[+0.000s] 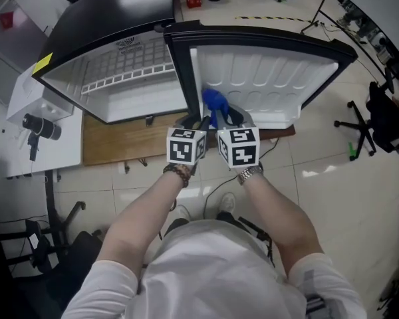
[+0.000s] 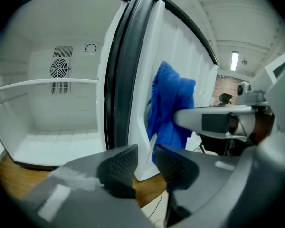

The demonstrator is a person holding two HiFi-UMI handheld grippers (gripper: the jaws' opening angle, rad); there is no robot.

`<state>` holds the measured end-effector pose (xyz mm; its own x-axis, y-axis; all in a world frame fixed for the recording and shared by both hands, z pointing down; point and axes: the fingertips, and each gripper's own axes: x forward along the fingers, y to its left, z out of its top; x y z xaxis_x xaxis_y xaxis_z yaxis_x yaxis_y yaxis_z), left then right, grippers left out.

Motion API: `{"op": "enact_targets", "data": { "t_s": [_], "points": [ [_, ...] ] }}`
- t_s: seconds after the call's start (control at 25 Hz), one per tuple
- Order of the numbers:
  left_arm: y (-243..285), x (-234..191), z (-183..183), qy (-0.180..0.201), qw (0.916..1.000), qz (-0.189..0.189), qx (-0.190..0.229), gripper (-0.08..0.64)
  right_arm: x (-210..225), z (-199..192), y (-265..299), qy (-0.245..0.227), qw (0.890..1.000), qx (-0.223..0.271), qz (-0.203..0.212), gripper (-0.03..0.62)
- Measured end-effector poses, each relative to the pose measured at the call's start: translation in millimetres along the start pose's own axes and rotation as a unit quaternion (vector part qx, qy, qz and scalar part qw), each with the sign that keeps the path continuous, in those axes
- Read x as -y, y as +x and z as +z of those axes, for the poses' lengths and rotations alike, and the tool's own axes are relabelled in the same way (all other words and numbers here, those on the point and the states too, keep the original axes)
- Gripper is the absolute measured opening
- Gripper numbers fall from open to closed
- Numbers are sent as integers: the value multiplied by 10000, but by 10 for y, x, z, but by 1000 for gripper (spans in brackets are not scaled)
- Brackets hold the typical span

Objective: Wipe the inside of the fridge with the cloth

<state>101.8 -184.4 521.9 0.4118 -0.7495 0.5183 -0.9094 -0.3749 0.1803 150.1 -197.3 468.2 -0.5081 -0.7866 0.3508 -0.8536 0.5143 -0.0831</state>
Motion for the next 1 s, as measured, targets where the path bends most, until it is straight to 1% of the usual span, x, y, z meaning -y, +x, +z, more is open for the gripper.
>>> {"op": "enact_targets", "data": {
  "t_s": [0.2,0.24,0.44,0.6,0.72,0.88,1.0],
  "points": [
    [-8,-48,0,39,10000,56,11,111,-96,-113,216,-20,9999,-116,89,57],
    [-7,-55,4,51,10000,63,19,95,-88,-128,249,-26,9999,-120,78,57],
    [-14,-45,14,78,9999,93,66,72,37,-223,327,-129,9998,-156,-64,57],
    [-12,-45,17,53,9998,138,107,71,157,-258,283,-59,9997,-123,-199,57],
    [-17,-44,22,51,9997,185,134,67,293,-282,215,-2,9994,-106,-328,57],
    [-36,-46,21,38,9996,239,164,60,612,-378,102,44,9979,-156,-628,57],
    [-46,-53,17,22,9994,278,185,57,794,-415,25,10,9968,-176,-776,57]
  ]
}}
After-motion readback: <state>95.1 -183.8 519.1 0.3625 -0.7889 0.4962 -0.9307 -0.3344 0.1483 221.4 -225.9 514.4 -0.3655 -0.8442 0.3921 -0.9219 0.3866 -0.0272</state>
